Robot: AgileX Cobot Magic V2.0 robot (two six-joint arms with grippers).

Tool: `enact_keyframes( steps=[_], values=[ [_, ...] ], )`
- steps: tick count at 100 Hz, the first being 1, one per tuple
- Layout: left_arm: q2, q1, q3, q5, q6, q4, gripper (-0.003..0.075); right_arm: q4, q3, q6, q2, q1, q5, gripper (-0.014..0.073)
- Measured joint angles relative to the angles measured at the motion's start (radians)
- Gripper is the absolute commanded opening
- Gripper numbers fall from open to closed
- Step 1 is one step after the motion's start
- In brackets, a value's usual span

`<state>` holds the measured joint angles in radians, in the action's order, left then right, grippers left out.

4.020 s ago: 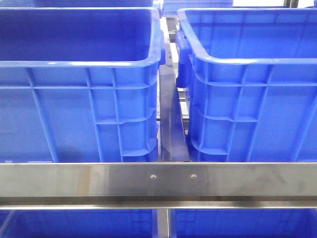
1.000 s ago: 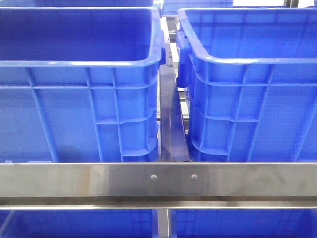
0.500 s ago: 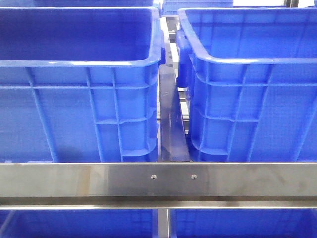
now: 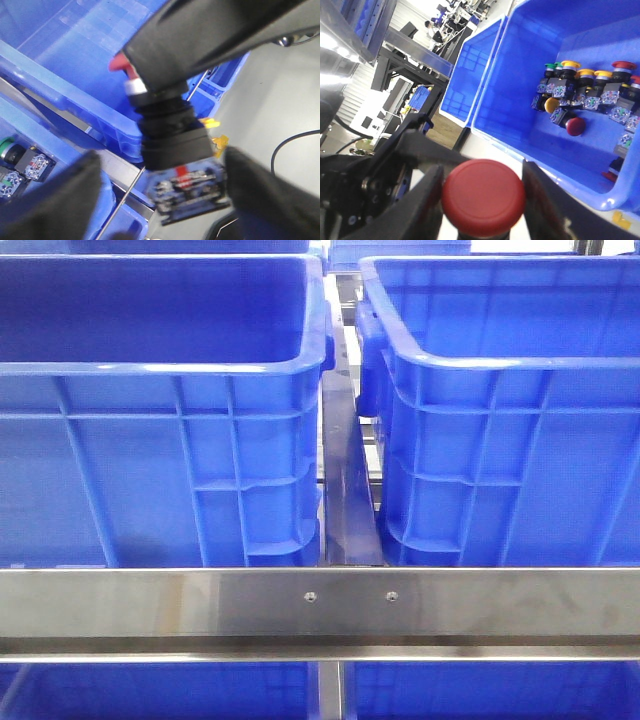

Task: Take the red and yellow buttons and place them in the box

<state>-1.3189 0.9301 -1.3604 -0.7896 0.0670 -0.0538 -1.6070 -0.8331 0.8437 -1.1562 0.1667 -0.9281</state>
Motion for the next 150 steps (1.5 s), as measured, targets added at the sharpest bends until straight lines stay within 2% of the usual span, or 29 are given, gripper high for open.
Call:
enact_keyframes(
  steps=[36,48,76,98,112,133,150],
  values=[
    [0.000,0.000,0.000,-0.013,-0.007,0.019,0.0589,-0.024,0.000,0.089,0.000,0.000,0.088,0.0160],
    [0.015,-0.032,0.000,-0.015,-0.028,0.032,0.0589,-0.042,0.000,0.131,0.000,0.000,0.135,0.0160],
    [0.102,-0.264,0.052,0.014,-0.052,0.038,0.0589,-0.057,0.000,0.209,0.002,0.000,0.259,0.0160],
    [0.252,-0.501,0.210,0.071,-0.067,0.038,0.0589,-0.061,0.000,0.222,0.002,0.000,0.297,0.0160],
    [0.391,-0.616,0.341,0.123,-0.079,0.038,0.0589,-0.063,0.000,0.230,0.002,0.000,0.319,0.0160],
    [0.628,-0.738,0.533,0.191,-0.097,0.038,0.0587,-0.068,0.000,0.253,0.002,0.000,0.350,0.0160],
    [0.783,-0.770,0.651,0.224,-0.098,0.038,0.0563,-0.072,0.000,0.302,0.002,0.000,0.431,0.0160]
  ],
)
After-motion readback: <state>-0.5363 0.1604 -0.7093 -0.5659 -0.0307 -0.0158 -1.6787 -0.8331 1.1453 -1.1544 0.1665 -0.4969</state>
